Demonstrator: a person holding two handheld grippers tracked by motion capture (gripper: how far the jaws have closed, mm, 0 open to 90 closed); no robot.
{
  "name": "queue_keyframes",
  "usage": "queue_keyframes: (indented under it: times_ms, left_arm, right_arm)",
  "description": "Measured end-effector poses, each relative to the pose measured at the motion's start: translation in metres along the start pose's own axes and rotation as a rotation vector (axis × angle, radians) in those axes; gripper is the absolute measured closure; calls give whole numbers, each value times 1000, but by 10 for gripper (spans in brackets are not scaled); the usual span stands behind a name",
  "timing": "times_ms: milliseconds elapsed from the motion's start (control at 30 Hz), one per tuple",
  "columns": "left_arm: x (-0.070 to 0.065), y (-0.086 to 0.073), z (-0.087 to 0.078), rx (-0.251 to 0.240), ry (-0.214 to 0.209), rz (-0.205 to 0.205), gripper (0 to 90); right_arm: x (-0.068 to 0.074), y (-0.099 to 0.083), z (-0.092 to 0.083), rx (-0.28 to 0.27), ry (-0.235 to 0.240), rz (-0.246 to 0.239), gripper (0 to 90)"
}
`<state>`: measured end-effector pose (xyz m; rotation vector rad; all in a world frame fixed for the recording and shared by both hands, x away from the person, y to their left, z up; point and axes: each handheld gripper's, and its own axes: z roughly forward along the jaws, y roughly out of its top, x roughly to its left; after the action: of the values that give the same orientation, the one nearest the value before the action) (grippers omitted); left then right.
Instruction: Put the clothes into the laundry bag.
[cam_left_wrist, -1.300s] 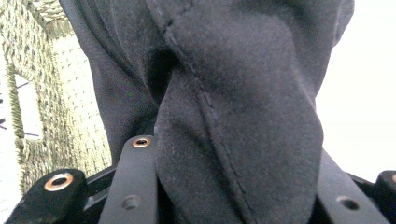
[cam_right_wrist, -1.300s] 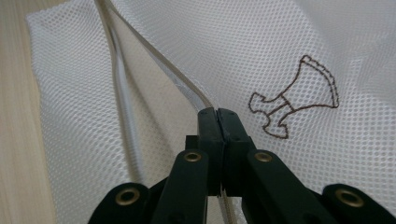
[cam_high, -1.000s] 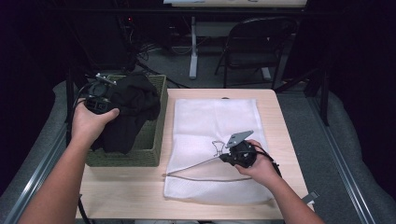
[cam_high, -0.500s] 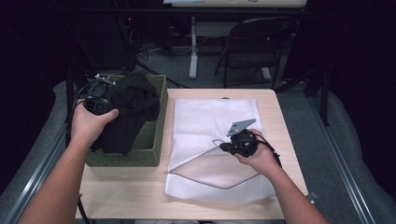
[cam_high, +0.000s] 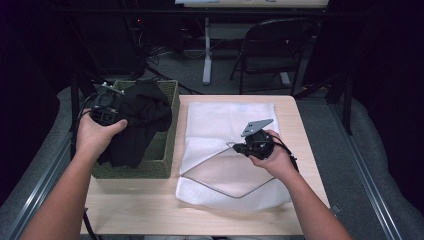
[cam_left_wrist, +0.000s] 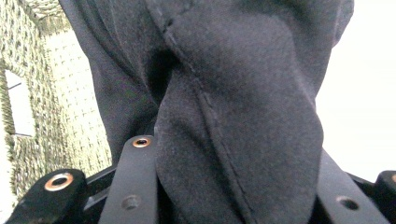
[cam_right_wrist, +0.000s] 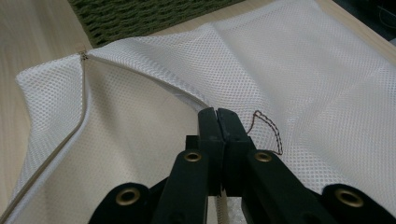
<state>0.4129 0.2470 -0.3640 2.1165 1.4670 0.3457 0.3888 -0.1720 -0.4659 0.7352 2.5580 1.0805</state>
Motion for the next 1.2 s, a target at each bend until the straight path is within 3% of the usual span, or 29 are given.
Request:
queue_keyframes:
  times_ms: [533, 867, 1200]
  left_arm:
    - [-8, -10, -5, -21, -29, 24, 623]
    - [-19, -22, -18, -42, -64, 68, 624]
    - [-42, -39, -31, -73, -112, 141, 624]
  right_arm:
    - [-27, 8, 15, 20, -10, 10, 895]
    - [-27, 12, 13, 26, -22, 9, 895]
    - [-28, 12, 10, 15, -15, 19, 895]
